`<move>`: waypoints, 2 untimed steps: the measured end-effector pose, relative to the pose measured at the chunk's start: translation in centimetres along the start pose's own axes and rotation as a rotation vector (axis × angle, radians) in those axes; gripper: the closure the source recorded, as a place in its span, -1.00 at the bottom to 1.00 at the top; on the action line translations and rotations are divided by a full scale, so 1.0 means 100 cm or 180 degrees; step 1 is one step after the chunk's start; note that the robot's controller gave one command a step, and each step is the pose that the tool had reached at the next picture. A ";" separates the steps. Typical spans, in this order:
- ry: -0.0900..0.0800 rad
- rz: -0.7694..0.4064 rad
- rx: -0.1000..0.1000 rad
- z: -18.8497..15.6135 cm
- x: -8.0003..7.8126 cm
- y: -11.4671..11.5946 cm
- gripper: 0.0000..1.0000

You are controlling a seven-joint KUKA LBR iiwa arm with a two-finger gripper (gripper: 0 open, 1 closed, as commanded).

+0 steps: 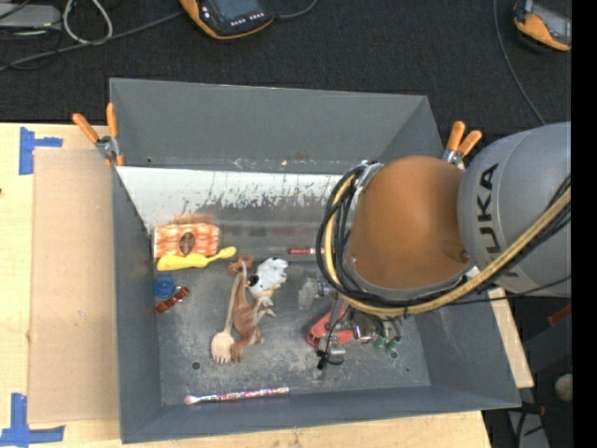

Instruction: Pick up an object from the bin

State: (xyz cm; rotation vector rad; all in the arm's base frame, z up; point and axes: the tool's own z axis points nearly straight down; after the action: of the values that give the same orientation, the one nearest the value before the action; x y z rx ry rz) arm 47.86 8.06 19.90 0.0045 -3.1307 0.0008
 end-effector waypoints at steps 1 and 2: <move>-0.0027 0.0011 -0.0003 -0.004 -0.002 -0.001 -1.00; -0.0026 0.0361 -0.0007 0.059 -0.024 -0.055 -1.00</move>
Offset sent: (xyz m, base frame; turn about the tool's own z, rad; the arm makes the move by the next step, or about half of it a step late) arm 0.0269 -0.0650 -0.0707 0.1320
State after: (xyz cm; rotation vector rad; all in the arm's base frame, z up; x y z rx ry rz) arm 50.23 2.61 13.96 -0.1733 -3.1341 -0.0017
